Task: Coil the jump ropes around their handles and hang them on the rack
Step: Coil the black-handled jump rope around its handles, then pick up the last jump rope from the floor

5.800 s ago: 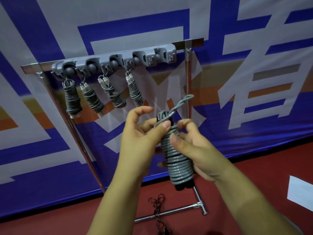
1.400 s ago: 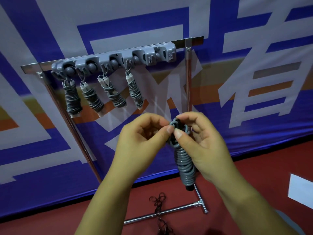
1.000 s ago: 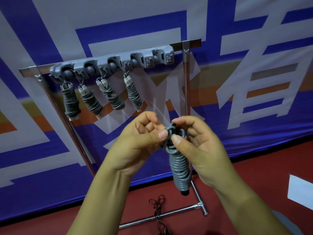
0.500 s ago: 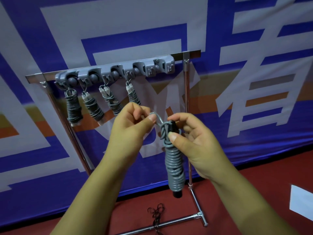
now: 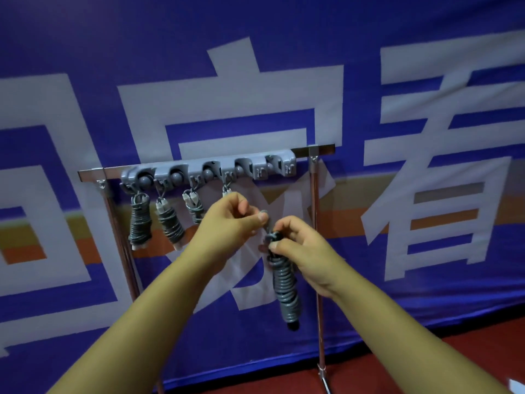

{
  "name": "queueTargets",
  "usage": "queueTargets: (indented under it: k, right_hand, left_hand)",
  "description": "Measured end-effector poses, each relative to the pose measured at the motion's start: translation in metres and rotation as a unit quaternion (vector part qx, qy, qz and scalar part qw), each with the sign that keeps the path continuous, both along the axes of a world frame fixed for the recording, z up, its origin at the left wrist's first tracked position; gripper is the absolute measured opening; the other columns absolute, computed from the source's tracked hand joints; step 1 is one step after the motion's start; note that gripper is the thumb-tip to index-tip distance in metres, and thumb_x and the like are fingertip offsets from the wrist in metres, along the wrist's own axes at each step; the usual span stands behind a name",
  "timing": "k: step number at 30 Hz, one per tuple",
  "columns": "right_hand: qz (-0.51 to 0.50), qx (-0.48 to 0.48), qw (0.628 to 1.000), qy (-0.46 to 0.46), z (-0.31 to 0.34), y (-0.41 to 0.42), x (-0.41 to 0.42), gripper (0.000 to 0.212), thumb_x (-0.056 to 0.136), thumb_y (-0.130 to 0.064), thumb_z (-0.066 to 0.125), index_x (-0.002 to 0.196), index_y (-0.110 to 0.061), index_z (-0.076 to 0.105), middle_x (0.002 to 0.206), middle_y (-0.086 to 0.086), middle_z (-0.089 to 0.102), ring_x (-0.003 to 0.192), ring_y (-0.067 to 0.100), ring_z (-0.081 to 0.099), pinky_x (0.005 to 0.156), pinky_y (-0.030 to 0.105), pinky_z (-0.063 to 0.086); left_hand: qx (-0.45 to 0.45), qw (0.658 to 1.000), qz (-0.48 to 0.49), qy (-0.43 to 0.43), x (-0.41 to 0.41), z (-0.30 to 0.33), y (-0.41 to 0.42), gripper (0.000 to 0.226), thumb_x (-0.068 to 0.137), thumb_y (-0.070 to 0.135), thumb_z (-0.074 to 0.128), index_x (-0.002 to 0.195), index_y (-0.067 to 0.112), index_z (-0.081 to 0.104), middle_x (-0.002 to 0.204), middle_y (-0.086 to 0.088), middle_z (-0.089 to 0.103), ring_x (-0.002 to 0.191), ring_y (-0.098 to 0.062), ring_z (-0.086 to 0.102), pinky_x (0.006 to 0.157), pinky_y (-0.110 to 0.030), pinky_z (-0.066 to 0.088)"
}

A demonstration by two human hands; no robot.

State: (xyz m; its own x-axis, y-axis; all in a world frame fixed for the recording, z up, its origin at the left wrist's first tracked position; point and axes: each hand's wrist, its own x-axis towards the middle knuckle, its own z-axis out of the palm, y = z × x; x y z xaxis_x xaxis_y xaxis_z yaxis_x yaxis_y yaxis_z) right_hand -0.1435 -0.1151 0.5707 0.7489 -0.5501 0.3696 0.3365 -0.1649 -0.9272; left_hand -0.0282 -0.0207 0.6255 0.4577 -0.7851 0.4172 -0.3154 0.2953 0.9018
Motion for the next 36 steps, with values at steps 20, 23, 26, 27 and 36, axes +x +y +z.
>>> queueTargets:
  k: [20,23,26,27,36]
  right_hand:
    - [-0.173,-0.030,0.983,0.061,0.068,-0.110,0.110,0.015,0.092,-0.023,0.057,0.081,-0.019,0.068,0.090,0.015,0.067,0.083,0.025,0.059,0.081,0.045,0.052]
    - [-0.170,0.000,0.982,0.077,0.066,-0.120,0.121,0.015,0.091,-0.022,0.057,0.083,-0.016,0.068,0.085,0.011,0.065,0.083,0.025,0.058,0.075,0.039,0.051]
    - [-0.174,-0.003,0.981,0.084,0.061,-0.128,0.130,0.015,0.092,-0.019,0.055,0.090,-0.008,0.067,0.082,0.008,0.061,0.078,0.019,0.053,0.069,0.032,0.044]
    - [-0.175,-0.007,0.981,0.083,0.060,-0.130,0.131,0.016,0.092,-0.019,0.055,0.091,-0.007,0.066,0.083,0.009,0.062,0.077,0.019,0.053,0.068,0.032,0.044]
    - [-0.173,-0.005,0.982,0.069,0.040,-0.141,0.137,0.014,0.092,-0.019,0.055,0.087,-0.009,0.064,0.075,0.004,0.060,0.075,0.019,0.054,0.067,0.031,0.043]
  left_hand:
    - [0.029,0.990,0.138,0.025,0.089,0.053,-0.120,0.031,0.082,-0.009,0.059,0.074,0.014,0.039,0.068,-0.010,0.051,0.057,-0.014,0.058,0.050,-0.021,0.046]
    - [0.062,0.985,0.159,-0.002,0.102,0.052,-0.133,0.032,0.079,-0.010,0.061,0.071,0.012,0.039,0.061,-0.009,0.047,0.044,-0.011,0.051,0.045,-0.020,0.043]
    - [0.079,0.984,0.159,-0.013,0.108,0.051,-0.143,0.029,0.079,-0.011,0.061,0.075,0.011,0.042,0.063,-0.008,0.048,0.040,-0.008,0.048,0.039,-0.017,0.040]
    - [0.077,0.985,0.153,-0.011,0.108,0.050,-0.146,0.027,0.080,-0.011,0.060,0.078,0.010,0.043,0.064,-0.008,0.049,0.040,-0.007,0.049,0.039,-0.017,0.040]
    - [0.106,0.977,0.151,-0.108,0.109,0.040,-0.160,0.020,0.085,-0.005,0.054,0.082,0.015,0.052,0.071,-0.001,0.055,0.050,-0.006,0.055,0.051,-0.020,0.045]
